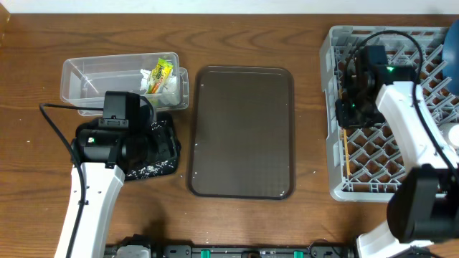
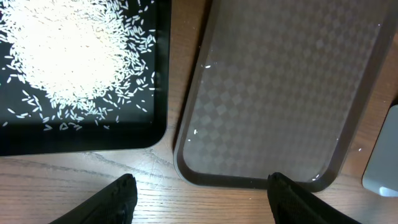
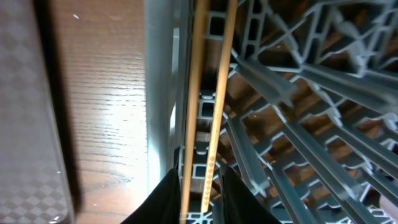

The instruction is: Sort waste into correct bins and load items into the dishwasher rack

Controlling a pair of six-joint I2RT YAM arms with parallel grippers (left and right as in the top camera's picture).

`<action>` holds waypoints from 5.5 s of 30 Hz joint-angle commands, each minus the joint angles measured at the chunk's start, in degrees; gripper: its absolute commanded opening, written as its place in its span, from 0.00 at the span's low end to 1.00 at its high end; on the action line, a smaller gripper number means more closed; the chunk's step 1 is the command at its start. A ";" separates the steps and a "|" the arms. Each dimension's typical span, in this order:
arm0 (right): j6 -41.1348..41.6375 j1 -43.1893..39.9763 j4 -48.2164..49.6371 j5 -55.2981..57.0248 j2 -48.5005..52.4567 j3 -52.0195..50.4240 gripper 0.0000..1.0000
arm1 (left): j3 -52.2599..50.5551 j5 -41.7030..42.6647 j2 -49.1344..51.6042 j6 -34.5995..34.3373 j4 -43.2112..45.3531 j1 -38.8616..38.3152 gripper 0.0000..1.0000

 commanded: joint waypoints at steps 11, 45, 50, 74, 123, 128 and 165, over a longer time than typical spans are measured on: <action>4.87 -0.24 -0.63 0.35 -6.14 -0.57 0.12 | -0.02 -0.59 0.13 0.76 -0.13 0.24 0.70; 0.72 -10.62 5.29 -14.40 -41.51 -19.87 0.99 | -5.53 -8.31 -19.12 9.22 -2.01 -10.49 0.71; 1.38 -10.62 13.55 -14.40 -57.02 -32.65 0.99 | -12.98 -12.87 -37.51 7.65 4.20 -10.49 0.98; 1.40 -10.62 6.80 -15.30 -69.44 -41.92 0.99 | -14.91 -13.62 -51.41 7.63 6.12 -10.49 0.99; 0.13 0.70 62.16 -8.41 -101.02 -80.06 0.99 | -14.91 -13.62 -51.41 7.63 6.12 -10.49 1.00; 0.15 0.70 62.16 -8.41 -101.02 -80.06 0.99 | -14.91 -13.62 -51.41 7.65 6.12 -10.49 1.00; 0.13 0.70 62.16 -8.41 -101.02 -80.06 0.99 | -21.55 -14.51 -53.94 7.67 5.42 -8.98 1.00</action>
